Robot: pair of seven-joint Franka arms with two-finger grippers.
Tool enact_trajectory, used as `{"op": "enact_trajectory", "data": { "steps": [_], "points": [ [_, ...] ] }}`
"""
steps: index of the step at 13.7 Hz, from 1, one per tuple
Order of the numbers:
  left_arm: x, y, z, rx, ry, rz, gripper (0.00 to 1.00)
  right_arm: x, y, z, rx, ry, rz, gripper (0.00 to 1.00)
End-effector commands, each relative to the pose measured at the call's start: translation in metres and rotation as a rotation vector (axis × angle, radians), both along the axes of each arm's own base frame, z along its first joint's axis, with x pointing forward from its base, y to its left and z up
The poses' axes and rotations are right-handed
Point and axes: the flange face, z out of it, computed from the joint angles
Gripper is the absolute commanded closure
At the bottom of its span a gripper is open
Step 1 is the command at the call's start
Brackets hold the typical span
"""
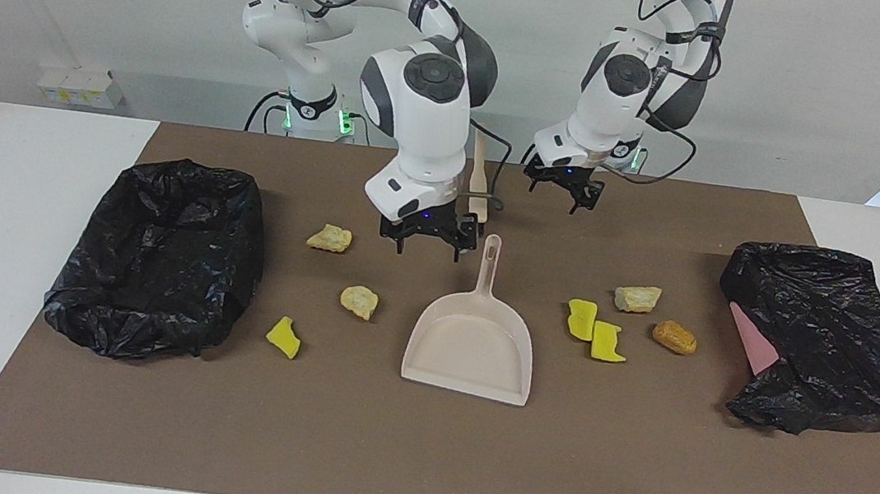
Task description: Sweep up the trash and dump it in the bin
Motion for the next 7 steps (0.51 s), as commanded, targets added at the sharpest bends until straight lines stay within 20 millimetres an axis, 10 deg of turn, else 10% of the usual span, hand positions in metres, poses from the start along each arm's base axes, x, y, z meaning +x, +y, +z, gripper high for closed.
{"op": "enact_trajectory", "data": {
  "steps": [1, 7],
  "points": [
    [-0.040, -0.027, -0.020, -0.013, -0.020, 0.052, 0.00, 0.004, 0.043, -0.028, 0.004, 0.011, -0.012, 0.00],
    [-0.123, -0.095, -0.049, -0.014, -0.032, 0.145, 0.00, -0.012, 0.077, -0.066, 0.007, -0.006, 0.038, 0.05]
  ]
}}
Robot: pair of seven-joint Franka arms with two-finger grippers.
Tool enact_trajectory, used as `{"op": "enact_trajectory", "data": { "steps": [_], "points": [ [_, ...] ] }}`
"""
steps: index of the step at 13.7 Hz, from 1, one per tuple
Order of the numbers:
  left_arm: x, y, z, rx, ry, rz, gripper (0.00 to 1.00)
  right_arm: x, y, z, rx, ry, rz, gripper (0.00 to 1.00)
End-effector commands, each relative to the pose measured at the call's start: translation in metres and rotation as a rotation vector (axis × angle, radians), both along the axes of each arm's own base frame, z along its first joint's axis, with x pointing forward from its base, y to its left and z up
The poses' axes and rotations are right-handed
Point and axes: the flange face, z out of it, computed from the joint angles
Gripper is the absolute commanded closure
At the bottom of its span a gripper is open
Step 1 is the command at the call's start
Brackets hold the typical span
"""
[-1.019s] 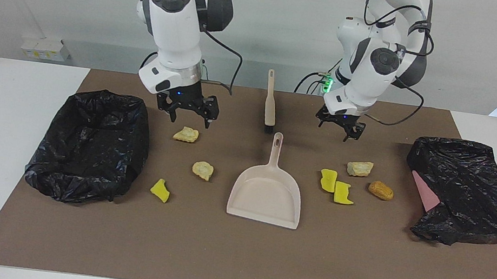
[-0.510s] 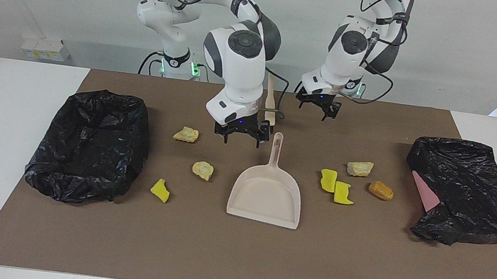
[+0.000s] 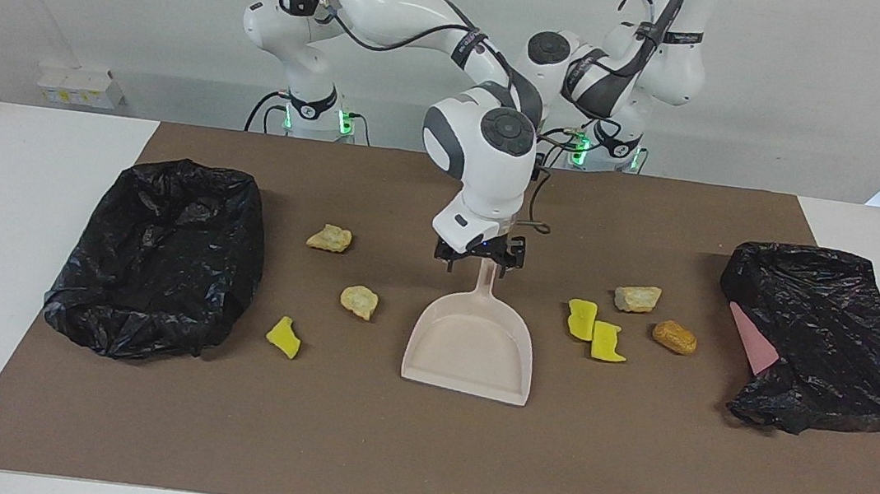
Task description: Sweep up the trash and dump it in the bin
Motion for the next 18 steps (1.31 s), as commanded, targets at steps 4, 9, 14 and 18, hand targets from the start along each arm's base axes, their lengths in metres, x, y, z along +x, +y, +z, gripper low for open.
{"op": "enact_trajectory", "data": {
  "steps": [4, 9, 14, 18],
  "points": [
    [-0.038, -0.019, -0.024, 0.016, 0.018, 0.082, 0.00, -0.022, 0.020, -0.032, -0.008, 0.033, -0.002, 0.16],
    [-0.055, -0.028, -0.038, 0.056, 0.038, 0.104, 0.51, -0.044, 0.013, -0.043, -0.043, 0.074, -0.014, 0.21],
    [-0.051, -0.025, -0.026, 0.057, 0.045, 0.116, 0.53, -0.047, 0.015, -0.042, -0.023, 0.098, -0.053, 0.27],
    [-0.050, -0.025, -0.026, 0.057, 0.045, 0.124, 0.45, -0.049, 0.018, -0.042, 0.010, 0.128, -0.086, 0.35]
  ]
}}
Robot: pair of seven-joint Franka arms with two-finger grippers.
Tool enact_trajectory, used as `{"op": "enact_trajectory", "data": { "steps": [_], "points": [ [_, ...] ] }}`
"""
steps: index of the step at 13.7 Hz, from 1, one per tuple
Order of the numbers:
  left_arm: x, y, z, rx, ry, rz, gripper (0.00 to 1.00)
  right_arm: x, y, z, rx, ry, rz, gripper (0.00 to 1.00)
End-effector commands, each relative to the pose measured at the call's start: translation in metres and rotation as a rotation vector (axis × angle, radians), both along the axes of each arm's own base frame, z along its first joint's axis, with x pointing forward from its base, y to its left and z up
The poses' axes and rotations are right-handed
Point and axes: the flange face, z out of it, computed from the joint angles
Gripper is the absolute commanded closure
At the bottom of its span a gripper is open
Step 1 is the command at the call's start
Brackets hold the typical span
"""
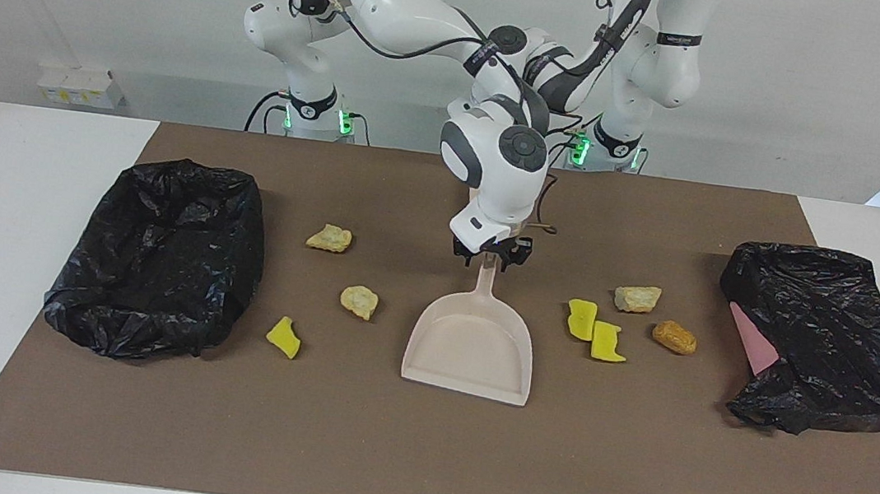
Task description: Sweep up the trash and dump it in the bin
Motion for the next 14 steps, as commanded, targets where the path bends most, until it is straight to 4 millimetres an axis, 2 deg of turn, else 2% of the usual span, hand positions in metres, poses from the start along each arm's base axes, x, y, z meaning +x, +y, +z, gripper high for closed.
{"op": "enact_trajectory", "data": {
  "steps": [1, 2, 3, 4, 6, 7, 9, 12, 14],
  "points": [
    [-0.001, 0.004, 0.007, -0.005, 0.007, 0.018, 0.47, -0.007, -0.002, 0.003, 0.027, 0.023, -0.042, 0.37],
    [-0.001, 0.005, 0.010, -0.011, 0.004, 0.016, 0.61, -0.007, -0.002, 0.004, 0.026, 0.025, -0.042, 0.40],
    [0.000, 0.006, 0.012, -0.009, 0.006, 0.016, 0.93, -0.007, -0.002, 0.003, 0.024, 0.027, -0.042, 0.46],
    [-0.001, 0.009, 0.013, 0.004, 0.017, 0.017, 1.00, -0.007, -0.003, 0.004, 0.022, 0.027, -0.041, 0.58],
    [0.009, 0.021, 0.020, 0.018, 0.031, 0.050, 1.00, -0.007, -0.004, 0.003, 0.014, 0.030, -0.038, 0.81],
    [0.014, 0.029, 0.024, 0.032, 0.043, 0.069, 1.00, -0.008, -0.004, 0.003, 0.013, 0.031, -0.039, 0.86],
    [0.040, 0.058, 0.037, 0.056, 0.071, 0.156, 1.00, -0.009, -0.005, 0.004, 0.004, 0.036, -0.040, 1.00],
    [0.080, 0.105, 0.049, 0.064, 0.093, 0.307, 1.00, -0.007, -0.015, 0.037, 0.018, 0.002, -0.018, 1.00],
    [0.101, 0.132, 0.056, 0.062, 0.100, 0.386, 1.00, -0.008, -0.023, 0.056, 0.015, 0.000, 0.037, 1.00]
  ]
}}
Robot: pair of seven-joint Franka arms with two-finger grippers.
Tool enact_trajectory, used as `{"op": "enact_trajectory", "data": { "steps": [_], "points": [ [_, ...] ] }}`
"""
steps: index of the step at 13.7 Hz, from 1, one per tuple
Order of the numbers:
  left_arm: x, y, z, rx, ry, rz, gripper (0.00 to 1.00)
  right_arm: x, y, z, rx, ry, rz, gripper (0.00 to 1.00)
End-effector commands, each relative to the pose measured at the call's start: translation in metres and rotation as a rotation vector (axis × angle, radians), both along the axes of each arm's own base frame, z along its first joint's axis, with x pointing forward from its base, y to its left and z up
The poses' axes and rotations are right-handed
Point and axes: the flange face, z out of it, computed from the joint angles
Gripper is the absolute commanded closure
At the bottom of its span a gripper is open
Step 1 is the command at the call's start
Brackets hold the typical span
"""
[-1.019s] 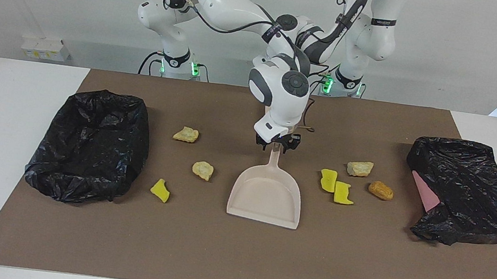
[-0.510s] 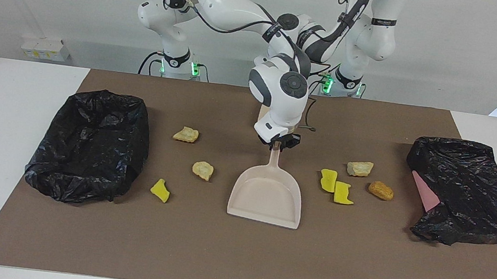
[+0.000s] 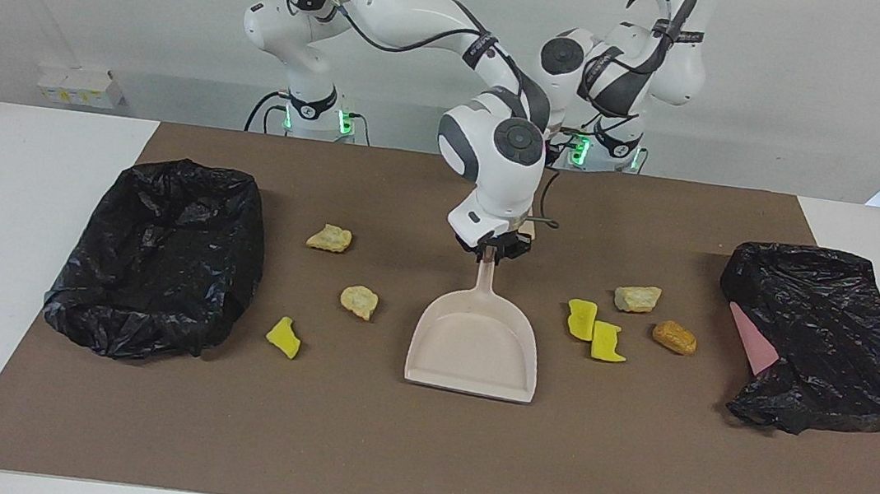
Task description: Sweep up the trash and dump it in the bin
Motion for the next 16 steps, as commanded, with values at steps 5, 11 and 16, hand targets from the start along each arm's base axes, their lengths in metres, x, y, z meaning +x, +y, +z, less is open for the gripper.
{"op": "enact_trajectory", "data": {
  "steps": [5, 11, 16],
  "points": [
    [0.058, 0.080, 0.032, 0.021, -0.053, 0.154, 1.00, 0.018, -0.083, 0.079, 0.038, -0.016, 0.430, 1.00],
    [0.136, 0.198, 0.032, -0.021, -0.075, 0.086, 1.00, 0.047, -0.138, 0.082, -0.003, -0.019, 0.925, 1.00],
    [0.194, 0.268, 0.026, 0.058, -0.090, 0.018, 1.00, 0.063, -0.163, 0.072, -0.012, 0.011, 1.301, 1.00]
  ]
}}
